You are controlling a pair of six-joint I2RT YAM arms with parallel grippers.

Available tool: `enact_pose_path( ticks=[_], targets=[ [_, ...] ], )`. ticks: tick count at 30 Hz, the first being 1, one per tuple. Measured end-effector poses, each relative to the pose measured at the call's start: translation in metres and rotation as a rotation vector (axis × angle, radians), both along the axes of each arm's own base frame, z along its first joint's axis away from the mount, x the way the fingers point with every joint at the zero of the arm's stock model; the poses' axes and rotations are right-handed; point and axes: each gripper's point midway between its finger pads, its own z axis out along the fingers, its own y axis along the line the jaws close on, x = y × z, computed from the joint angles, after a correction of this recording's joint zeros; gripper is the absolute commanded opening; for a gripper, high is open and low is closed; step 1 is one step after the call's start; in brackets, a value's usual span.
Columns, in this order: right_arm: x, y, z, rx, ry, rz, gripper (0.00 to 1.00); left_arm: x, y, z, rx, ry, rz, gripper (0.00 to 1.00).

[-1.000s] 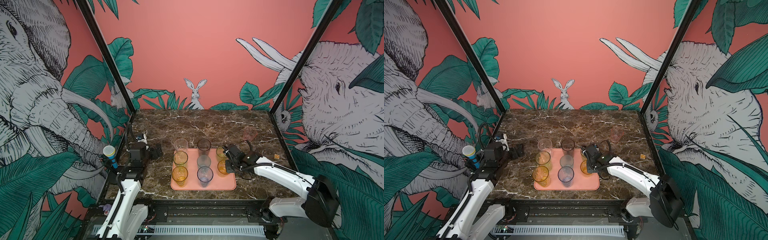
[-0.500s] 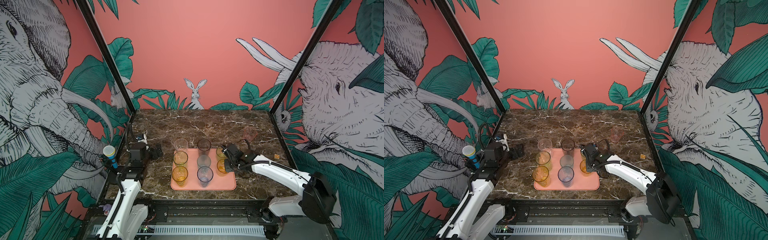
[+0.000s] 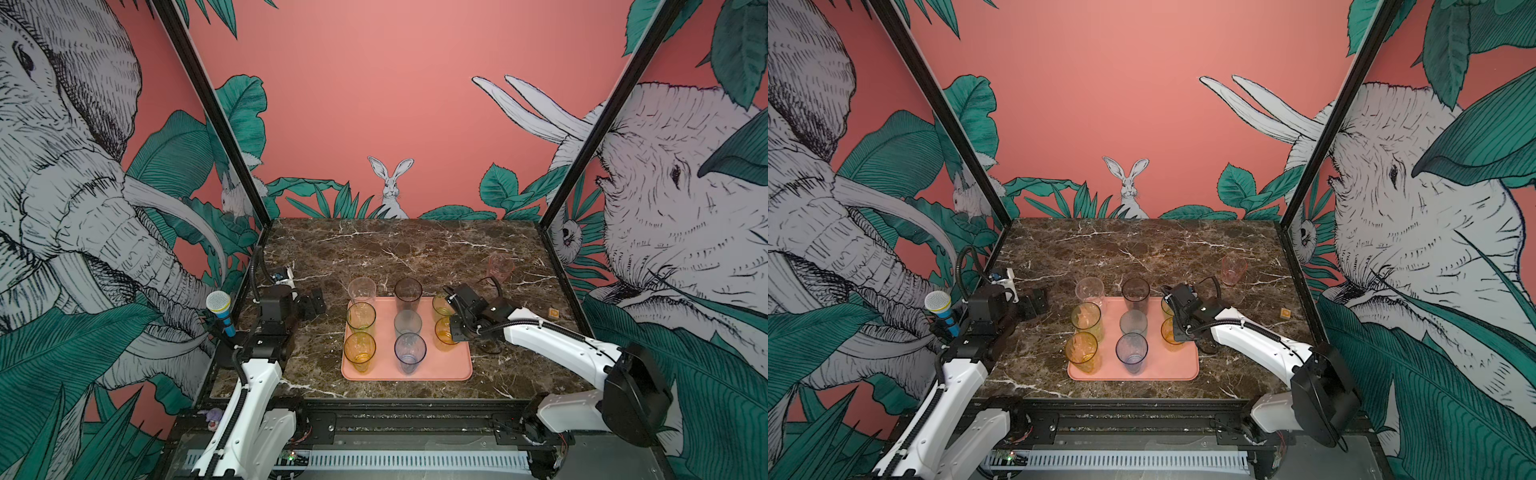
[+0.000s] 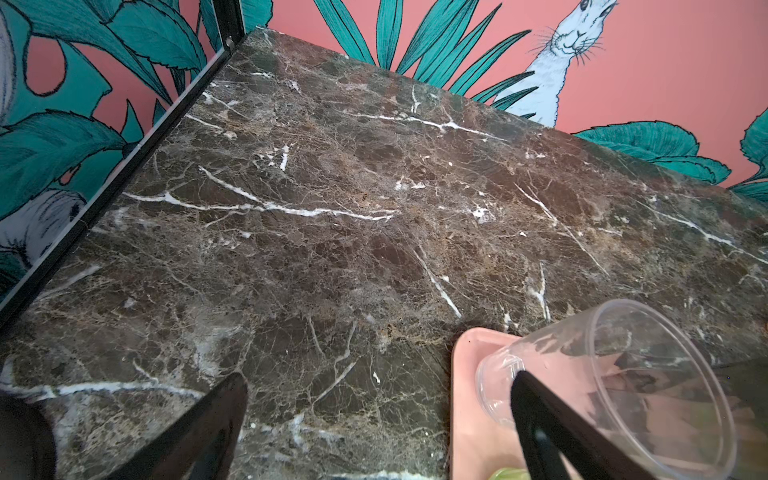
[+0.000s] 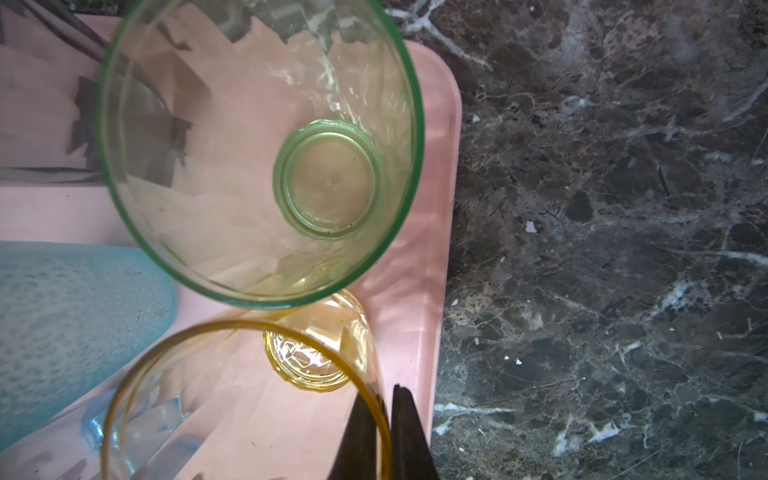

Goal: Place the glasses into the tray
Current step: 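Lower the yellow glass onto the tray beside the green glass and open the right gripper, then raise the right gripper and move it over the pink glass beyond the tray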

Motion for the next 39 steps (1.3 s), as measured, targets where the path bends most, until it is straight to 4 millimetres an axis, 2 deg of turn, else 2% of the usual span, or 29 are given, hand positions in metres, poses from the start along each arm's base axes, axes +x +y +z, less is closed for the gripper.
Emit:
enact_pose_path(
  ticks=[5,9,14,22,31,39],
  targets=[
    [0.000,-0.002,0.002,-0.010,0.007,0.006,0.27,0.000,0.000,0.001,0.000,-0.002,0.000,1.00],
    [0.004,0.001,0.013,-0.004,-0.005,0.008,0.35,0.000,0.000,0.001,0.000,-0.002,0.000,0.99],
    [0.008,0.002,0.034,0.018,-0.034,0.007,0.37,0.000,0.000,0.001,0.000,-0.002,0.000,0.99],
    [0.026,-0.015,0.076,0.054,-0.113,-0.035,0.37,0.000,0.000,0.001,0.000,-0.002,0.001,1.00],
    [0.063,-0.040,0.107,0.039,-0.194,-0.102,0.41,0.000,0.001,0.001,0.003,-0.003,0.006,0.99],
    [0.116,-0.075,0.107,0.013,-0.213,-0.219,0.41,0.000,0.003,0.001,0.009,-0.003,0.014,0.99]
  ],
)
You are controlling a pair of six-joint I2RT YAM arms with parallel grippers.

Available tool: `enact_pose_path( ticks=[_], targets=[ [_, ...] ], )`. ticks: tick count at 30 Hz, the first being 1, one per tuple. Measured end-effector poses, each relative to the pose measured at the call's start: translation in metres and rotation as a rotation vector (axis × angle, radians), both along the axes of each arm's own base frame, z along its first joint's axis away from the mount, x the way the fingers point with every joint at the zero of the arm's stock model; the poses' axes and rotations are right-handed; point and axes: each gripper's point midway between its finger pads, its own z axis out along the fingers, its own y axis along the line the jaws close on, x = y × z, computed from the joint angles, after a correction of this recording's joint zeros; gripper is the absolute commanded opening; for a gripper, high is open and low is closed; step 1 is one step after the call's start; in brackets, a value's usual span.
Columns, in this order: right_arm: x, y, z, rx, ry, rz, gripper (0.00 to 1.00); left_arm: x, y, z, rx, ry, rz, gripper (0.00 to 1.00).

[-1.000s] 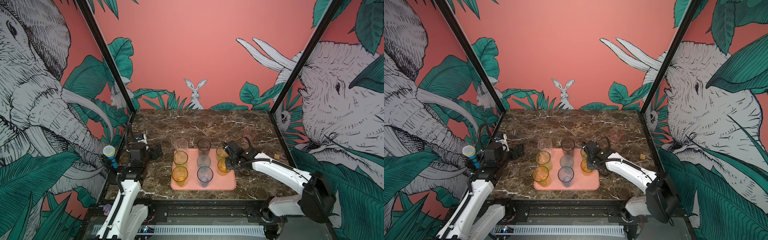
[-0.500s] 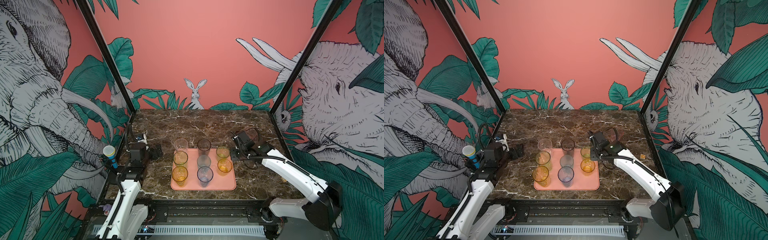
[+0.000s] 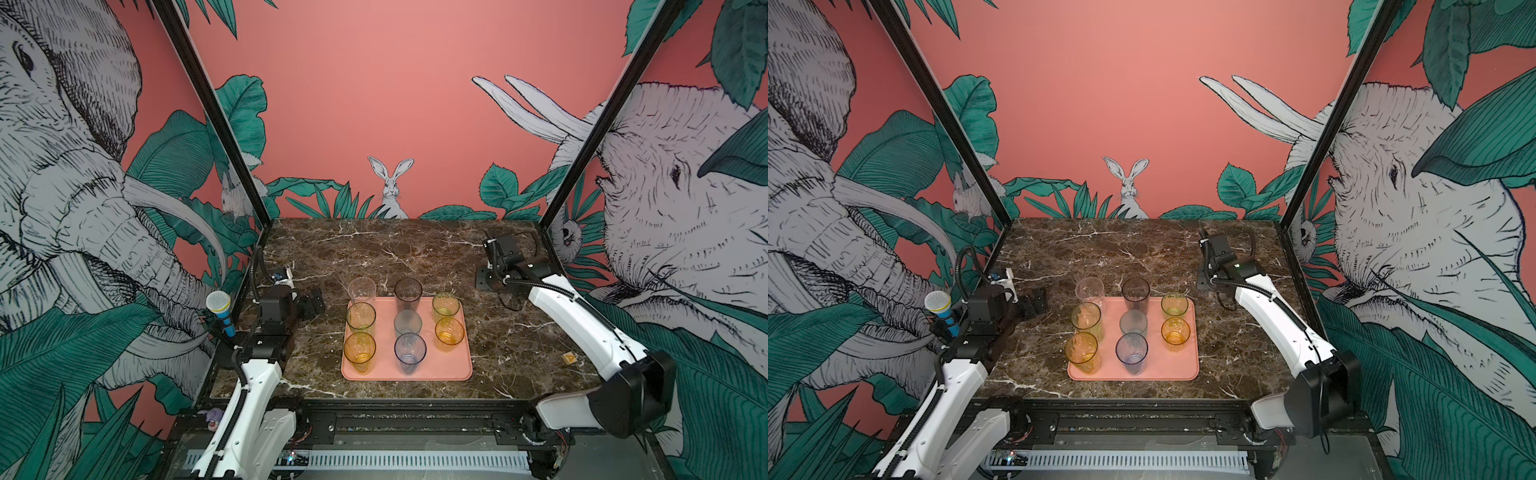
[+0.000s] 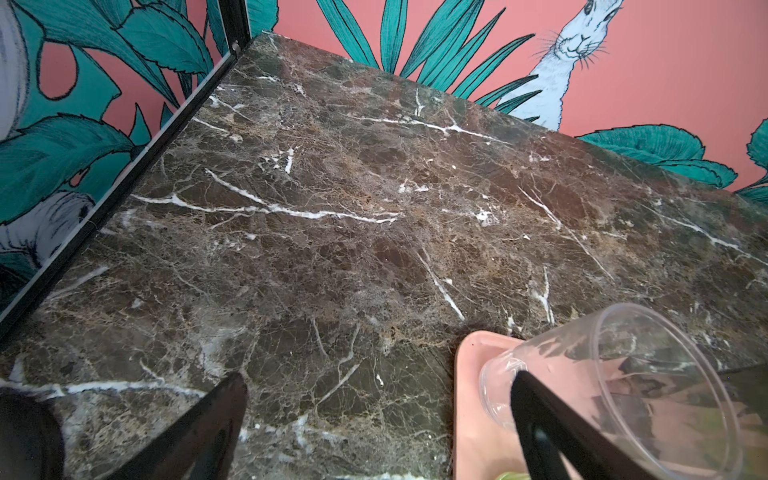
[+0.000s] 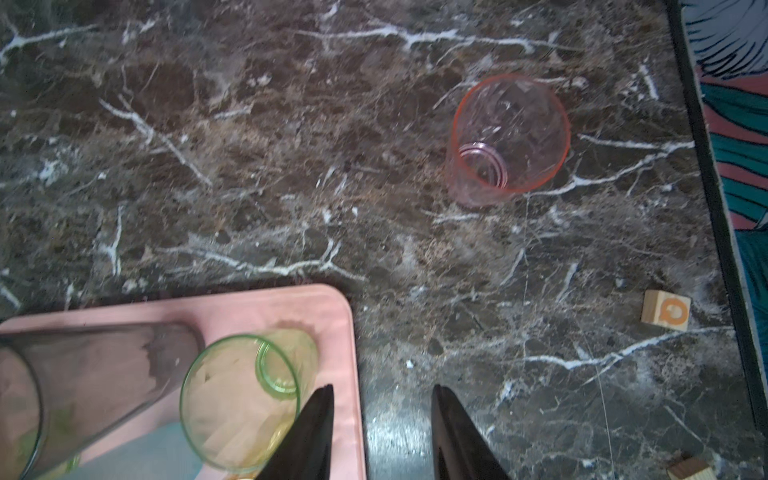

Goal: Place the glasses into the tray
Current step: 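Raise the right gripper and move it over the pink glass beyond the tray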

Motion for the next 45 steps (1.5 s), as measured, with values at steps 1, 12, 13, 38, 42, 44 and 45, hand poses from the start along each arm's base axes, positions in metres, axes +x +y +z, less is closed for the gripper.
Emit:
enact_pose_path(
  ticks=[1,12,13,38,42,44,45],
  targets=[
    [0.007,-0.004,-0.001,0.002,-0.002,-0.014,0.41,0.000,0.000,0.000,0.002,0.000,0.002,0.99],
    [0.073,-0.062,-0.021,0.027,-0.012,-0.173,0.41,0.001,0.006,-0.002,0.031,0.006,0.023,1.00],
    [0.077,-0.067,-0.025,0.027,-0.009,-0.186,0.41,0.001,0.007,-0.002,0.033,0.005,0.025,1.00],
    [0.112,-0.128,-0.080,0.077,0.071,-0.317,0.44,0.001,0.011,-0.002,0.045,0.005,0.048,1.00],
    [0.113,-0.128,-0.082,0.081,0.074,-0.315,0.43,0.001,0.011,-0.002,0.041,0.005,0.050,1.00],
    [0.113,-0.127,-0.083,0.084,0.076,-0.314,0.42,0.001,0.011,-0.002,0.039,0.006,0.051,1.00],
    [0.113,-0.127,-0.083,0.084,0.076,-0.314,0.42,0.001,0.011,-0.002,0.039,0.005,0.051,0.99]
  ],
)
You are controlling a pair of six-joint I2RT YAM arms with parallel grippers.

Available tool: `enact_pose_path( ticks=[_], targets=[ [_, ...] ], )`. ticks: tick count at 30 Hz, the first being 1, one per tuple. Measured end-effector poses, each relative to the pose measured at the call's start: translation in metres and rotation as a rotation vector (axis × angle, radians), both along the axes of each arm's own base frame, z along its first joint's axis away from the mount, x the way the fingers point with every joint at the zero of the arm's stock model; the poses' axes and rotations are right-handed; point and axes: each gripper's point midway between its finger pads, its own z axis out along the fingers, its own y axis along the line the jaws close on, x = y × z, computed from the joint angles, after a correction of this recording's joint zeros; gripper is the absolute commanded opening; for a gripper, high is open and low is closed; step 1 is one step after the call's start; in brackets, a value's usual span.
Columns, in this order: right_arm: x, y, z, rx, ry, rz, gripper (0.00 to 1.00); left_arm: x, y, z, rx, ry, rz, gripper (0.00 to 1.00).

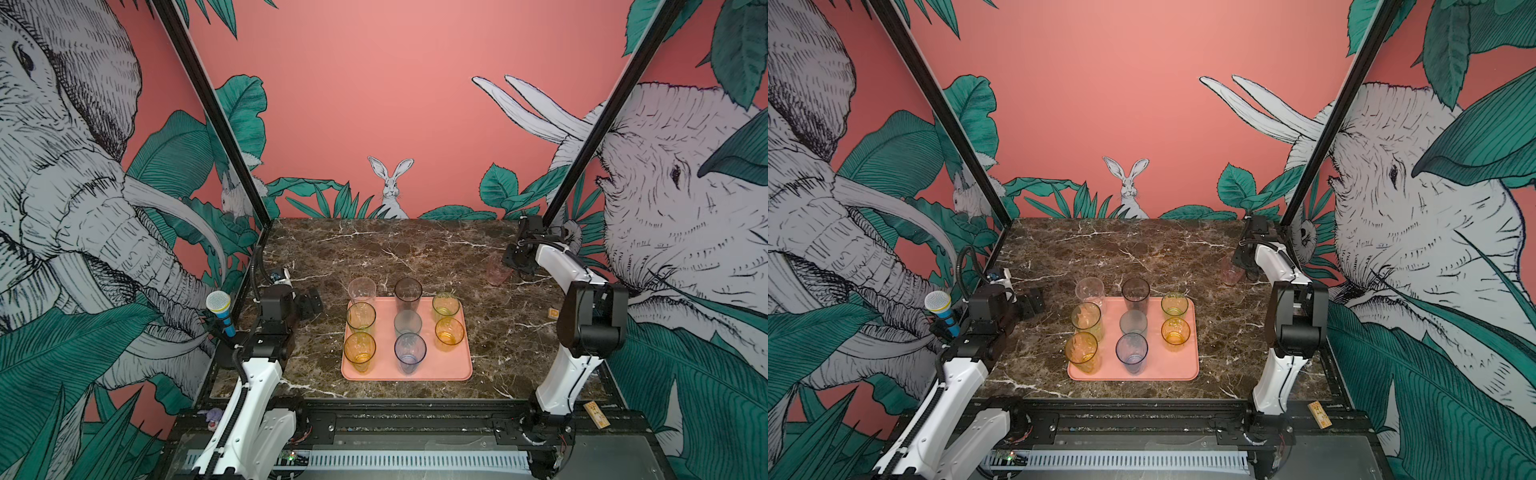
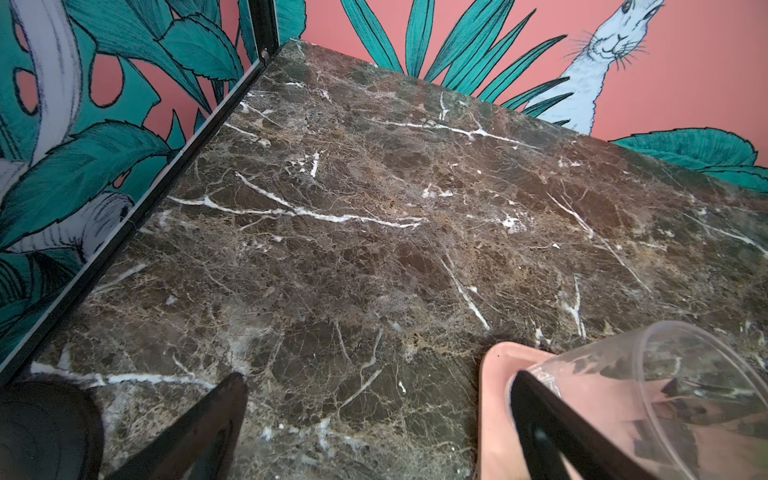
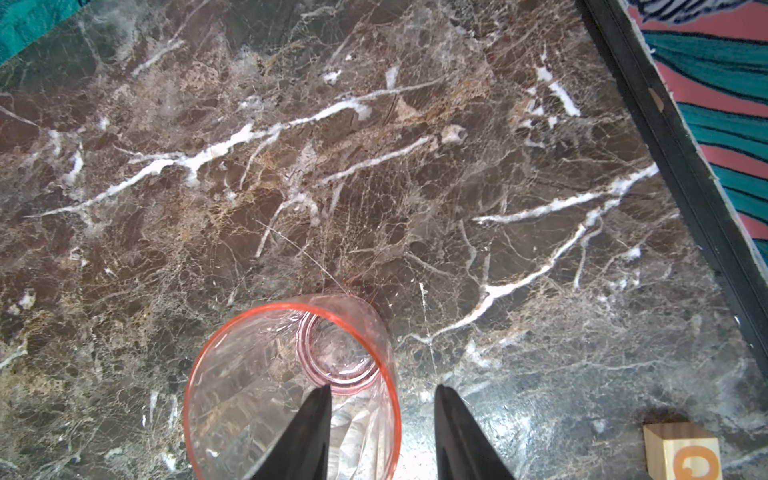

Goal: Place the glasses into the tray
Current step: 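Raise the right gripper and move it over the pink glass beyond the tray, then lower the right gripper around the pink glass and close it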

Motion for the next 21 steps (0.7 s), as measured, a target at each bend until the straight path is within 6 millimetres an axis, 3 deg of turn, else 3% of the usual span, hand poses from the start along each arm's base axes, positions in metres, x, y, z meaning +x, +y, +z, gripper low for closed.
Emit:
enact_pose_path(
  ticks=[21],
  targets=[
    [0.006,0.004,-0.011,0.023,0.003,0.008,0.39,0.000,0.000,0.000,0.001,0.000,0.002,0.99]
  ],
)
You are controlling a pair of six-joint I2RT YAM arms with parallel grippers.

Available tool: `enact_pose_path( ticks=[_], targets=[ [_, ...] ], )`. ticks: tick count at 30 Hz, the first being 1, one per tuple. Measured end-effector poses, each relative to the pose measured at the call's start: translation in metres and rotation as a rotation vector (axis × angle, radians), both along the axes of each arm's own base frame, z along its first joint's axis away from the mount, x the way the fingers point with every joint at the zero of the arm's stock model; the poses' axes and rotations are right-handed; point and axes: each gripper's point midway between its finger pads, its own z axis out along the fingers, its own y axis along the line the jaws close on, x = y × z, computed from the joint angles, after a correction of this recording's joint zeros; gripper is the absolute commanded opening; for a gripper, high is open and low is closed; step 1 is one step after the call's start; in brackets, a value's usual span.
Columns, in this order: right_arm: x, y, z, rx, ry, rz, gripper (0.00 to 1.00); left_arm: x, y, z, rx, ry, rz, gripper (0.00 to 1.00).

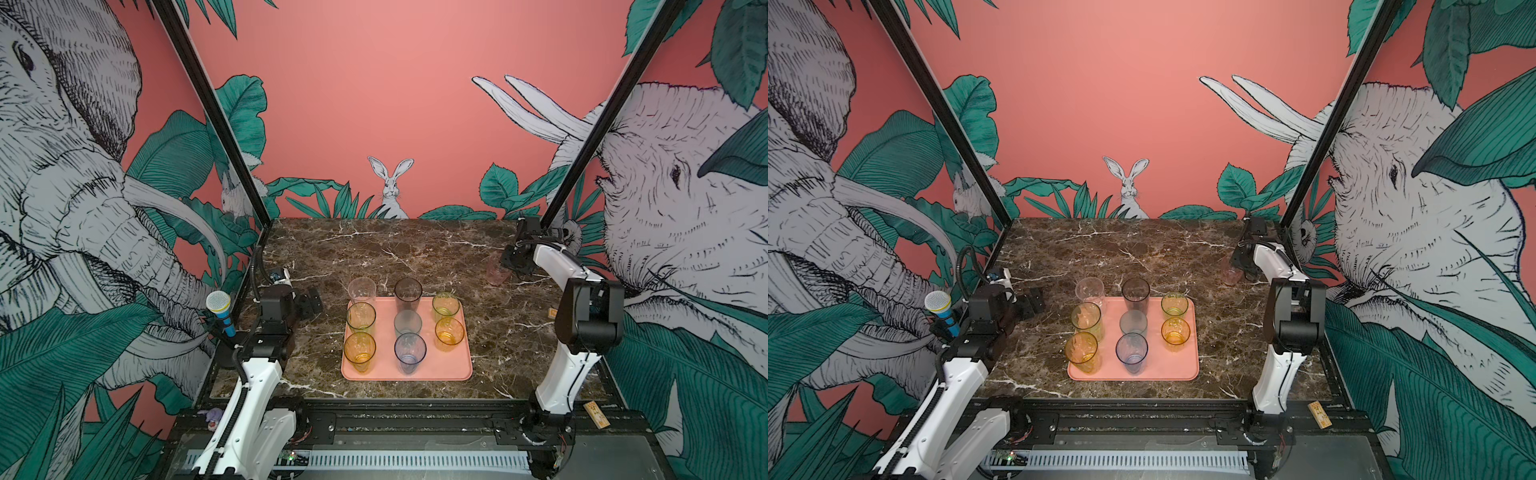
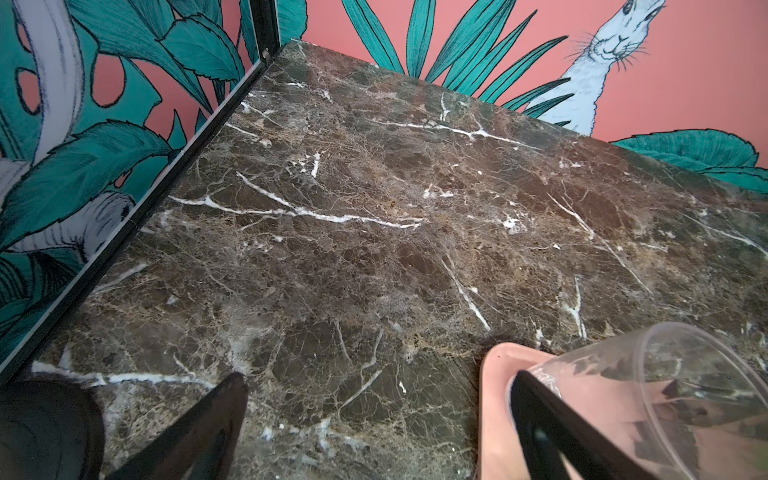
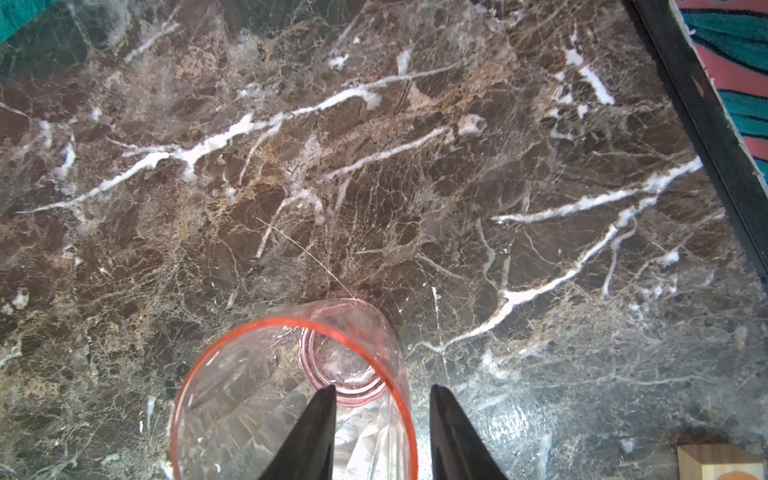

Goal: Place the glasses into the tray
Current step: 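Lower the right gripper around the pink glass and close it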

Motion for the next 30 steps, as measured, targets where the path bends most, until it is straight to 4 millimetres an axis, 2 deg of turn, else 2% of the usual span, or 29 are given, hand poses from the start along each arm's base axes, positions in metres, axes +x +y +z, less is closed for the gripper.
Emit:
enact_pose_path(
  ticks=[13,18,25,30],
  targets=[
    [0.000,0.000,-0.009,0.002,0.018,0.001,0.27,0.001,0.000,-0.003,-0.002,0.010,0.001,1.00],
    [0.000,0.000,-0.011,0.002,0.020,0.002,0.19,0.001,0.000,-0.003,-0.002,0.008,0.002,0.99],
    [-0.002,0.000,-0.013,-0.004,0.028,0.013,0.02,0.004,0.000,0.001,-0.002,-0.009,0.003,1.00],
    [-0.007,0.000,-0.012,-0.009,0.037,0.015,0.00,0.004,0.003,0.001,0.007,-0.010,0.018,0.99]
  ],
)
